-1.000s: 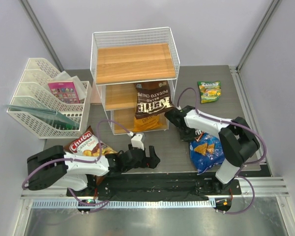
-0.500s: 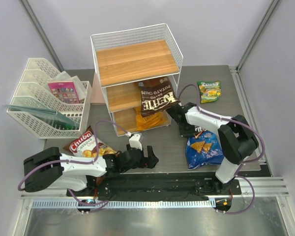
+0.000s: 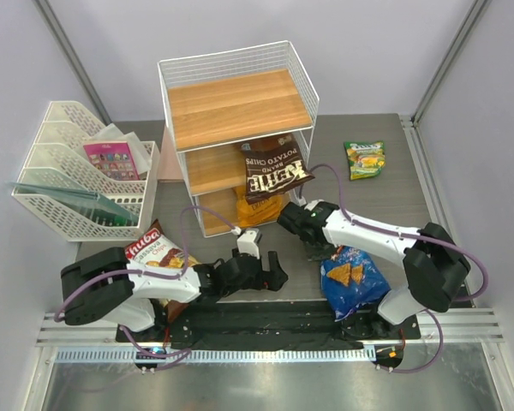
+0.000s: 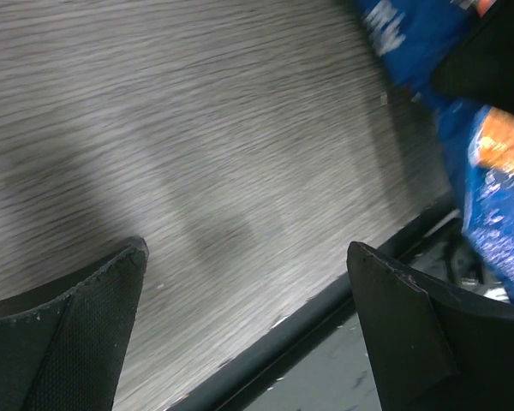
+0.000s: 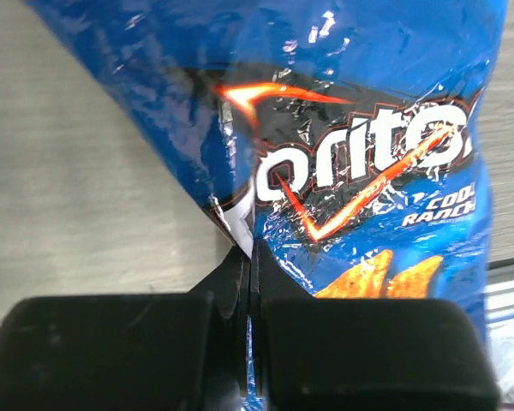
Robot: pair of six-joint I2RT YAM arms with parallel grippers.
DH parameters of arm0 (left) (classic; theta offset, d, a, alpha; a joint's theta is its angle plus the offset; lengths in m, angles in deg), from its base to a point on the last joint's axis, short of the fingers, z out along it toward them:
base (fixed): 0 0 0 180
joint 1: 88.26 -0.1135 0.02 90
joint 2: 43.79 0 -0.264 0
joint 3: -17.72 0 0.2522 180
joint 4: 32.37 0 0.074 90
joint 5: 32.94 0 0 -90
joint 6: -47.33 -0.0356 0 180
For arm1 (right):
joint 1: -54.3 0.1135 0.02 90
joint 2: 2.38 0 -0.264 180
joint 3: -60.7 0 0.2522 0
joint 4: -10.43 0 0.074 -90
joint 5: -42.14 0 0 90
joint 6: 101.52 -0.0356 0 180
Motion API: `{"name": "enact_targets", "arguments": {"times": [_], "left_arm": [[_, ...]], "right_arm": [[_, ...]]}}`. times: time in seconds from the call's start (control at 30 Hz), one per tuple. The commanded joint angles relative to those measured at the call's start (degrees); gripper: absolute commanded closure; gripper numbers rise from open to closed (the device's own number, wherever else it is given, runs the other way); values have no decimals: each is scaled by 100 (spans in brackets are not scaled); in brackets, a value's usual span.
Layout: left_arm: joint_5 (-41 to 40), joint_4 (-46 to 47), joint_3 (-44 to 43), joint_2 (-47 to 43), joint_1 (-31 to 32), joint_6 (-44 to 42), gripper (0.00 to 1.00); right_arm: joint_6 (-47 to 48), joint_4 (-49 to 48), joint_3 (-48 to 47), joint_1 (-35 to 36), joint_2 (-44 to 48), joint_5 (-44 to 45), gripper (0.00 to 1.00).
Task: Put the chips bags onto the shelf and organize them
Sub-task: Move the potato chip to the center of the board.
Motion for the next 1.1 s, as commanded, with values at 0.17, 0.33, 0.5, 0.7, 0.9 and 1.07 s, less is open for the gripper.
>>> {"name": "enact_targets", "arguments": {"times": [0.17,0.33,0.5,0.7,0.9,1.07], "left_arm": [[762,1322,225,384,-270,520,1],[895,1797,155,559,-279,644,2],[1044,1621,-241,744,-270,591,2],[1035,1990,-285,981,-209,898,3],[772,2104,-566,1350,160,986,3],[807,2595,-918,1974,398,1214,3]], "right_arm": [[-763,-310,574,634,493,-690,99],[-877,-302,338,907,493,-655,93],[-860,-276,-32,943,1055,-778,75],[-1062,-136,231,969,2046,-839,70],[-1352,418,723,978,2847,-734,75],[-1580,760,874,1030,3524,-515,76]]}}
